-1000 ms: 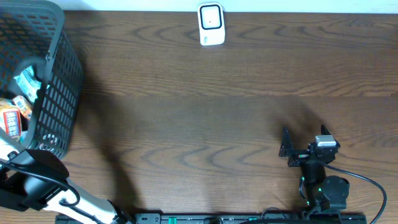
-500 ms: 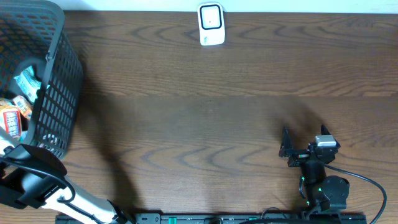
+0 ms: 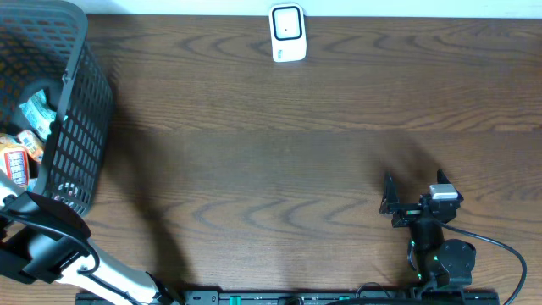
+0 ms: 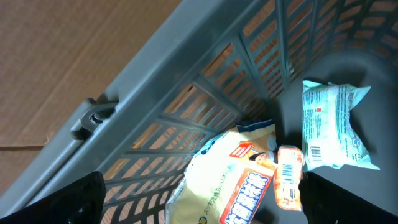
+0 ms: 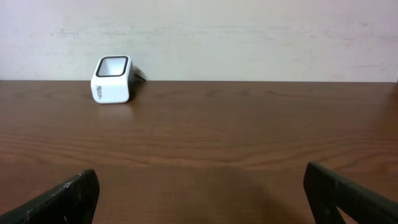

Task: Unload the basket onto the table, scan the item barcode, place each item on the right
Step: 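Lower the left gripper into the basket toward the snack bags, then grasp the cream-and-orange snack bag with the left gripper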

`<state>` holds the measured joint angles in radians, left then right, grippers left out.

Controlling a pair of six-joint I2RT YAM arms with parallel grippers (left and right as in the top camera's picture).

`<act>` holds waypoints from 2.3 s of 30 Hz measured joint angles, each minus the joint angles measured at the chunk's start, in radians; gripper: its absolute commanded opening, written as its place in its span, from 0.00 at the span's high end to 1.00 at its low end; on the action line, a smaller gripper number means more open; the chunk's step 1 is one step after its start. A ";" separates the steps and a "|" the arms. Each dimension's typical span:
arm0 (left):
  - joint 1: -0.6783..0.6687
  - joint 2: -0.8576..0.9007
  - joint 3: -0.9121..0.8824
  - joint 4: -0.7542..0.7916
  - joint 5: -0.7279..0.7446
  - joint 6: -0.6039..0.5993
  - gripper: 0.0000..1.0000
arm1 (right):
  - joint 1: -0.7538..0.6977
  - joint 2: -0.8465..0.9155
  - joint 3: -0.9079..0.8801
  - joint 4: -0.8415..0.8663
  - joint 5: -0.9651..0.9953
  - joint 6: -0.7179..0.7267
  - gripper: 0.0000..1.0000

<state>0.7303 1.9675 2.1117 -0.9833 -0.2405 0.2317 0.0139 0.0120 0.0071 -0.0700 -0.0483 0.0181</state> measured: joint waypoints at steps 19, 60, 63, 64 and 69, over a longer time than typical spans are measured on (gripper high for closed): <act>0.000 0.026 0.000 0.030 0.008 0.000 0.02 | 0.000 0.000 0.000 0.000 0.000 0.000 0.01; 0.002 0.075 -0.260 -0.010 -0.051 0.013 0.08 | 0.000 0.000 0.000 0.000 0.000 0.000 0.01; 0.004 0.075 -0.260 -0.009 -0.053 0.013 0.08 | 0.000 0.000 0.000 0.000 0.000 0.000 0.01; 0.005 0.075 -0.260 -0.008 -0.054 0.013 0.07 | 0.000 0.000 0.000 0.000 0.000 0.000 0.01; 0.016 0.087 -0.260 -0.003 -0.071 0.012 0.07 | 0.000 0.000 0.000 0.000 0.000 0.000 0.01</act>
<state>0.7460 2.0541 1.8515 -0.9859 -0.3111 0.2436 0.0139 0.0120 0.0071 -0.0700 -0.0483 0.0181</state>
